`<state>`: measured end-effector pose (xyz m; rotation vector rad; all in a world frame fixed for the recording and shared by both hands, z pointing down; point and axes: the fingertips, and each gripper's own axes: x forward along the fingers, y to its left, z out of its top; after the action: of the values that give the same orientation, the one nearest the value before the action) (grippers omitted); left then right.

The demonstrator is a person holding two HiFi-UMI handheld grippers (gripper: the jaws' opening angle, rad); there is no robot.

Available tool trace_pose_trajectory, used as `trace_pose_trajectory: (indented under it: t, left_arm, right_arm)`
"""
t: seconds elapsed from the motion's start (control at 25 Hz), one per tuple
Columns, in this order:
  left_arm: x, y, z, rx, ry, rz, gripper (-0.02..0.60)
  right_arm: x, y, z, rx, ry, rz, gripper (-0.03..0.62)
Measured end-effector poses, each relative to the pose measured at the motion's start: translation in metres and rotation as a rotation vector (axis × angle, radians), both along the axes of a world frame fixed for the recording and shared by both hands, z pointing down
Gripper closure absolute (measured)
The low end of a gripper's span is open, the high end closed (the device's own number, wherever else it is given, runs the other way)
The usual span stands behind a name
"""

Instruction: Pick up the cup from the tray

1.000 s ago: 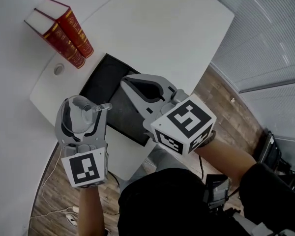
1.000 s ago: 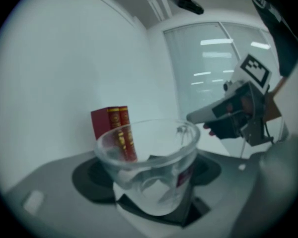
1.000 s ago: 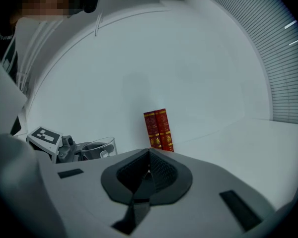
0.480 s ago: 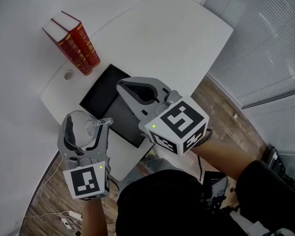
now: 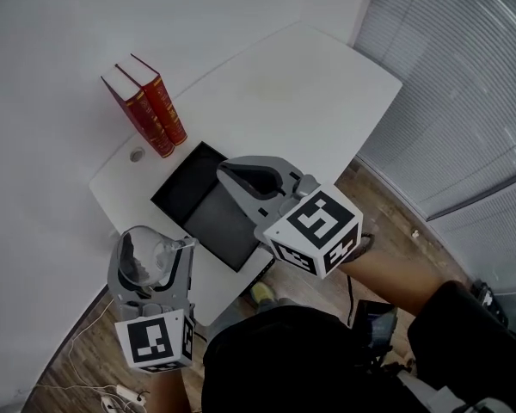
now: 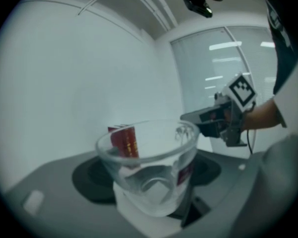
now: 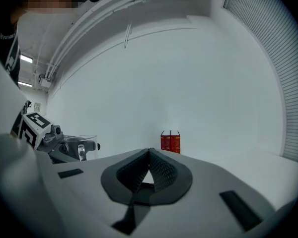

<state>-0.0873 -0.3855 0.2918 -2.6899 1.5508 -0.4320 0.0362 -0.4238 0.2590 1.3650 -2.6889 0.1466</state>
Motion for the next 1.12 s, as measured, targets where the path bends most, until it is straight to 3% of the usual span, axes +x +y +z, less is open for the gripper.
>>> trace_pose_trajectory:
  t: [0.4,1.12]
  left_arm:
    - [-0.010,0.030,-0.015,0.025,0.000,-0.049,0.181]
    - [-0.018,0.038,-0.021,0.055,0.002,-0.081,0.181]
  right_arm:
    - [0.008,0.026,-0.010,0.029,-0.008,-0.006,0.582]
    - [-0.006,0.038,-0.011,0.037,0.002,-0.053,0.582]
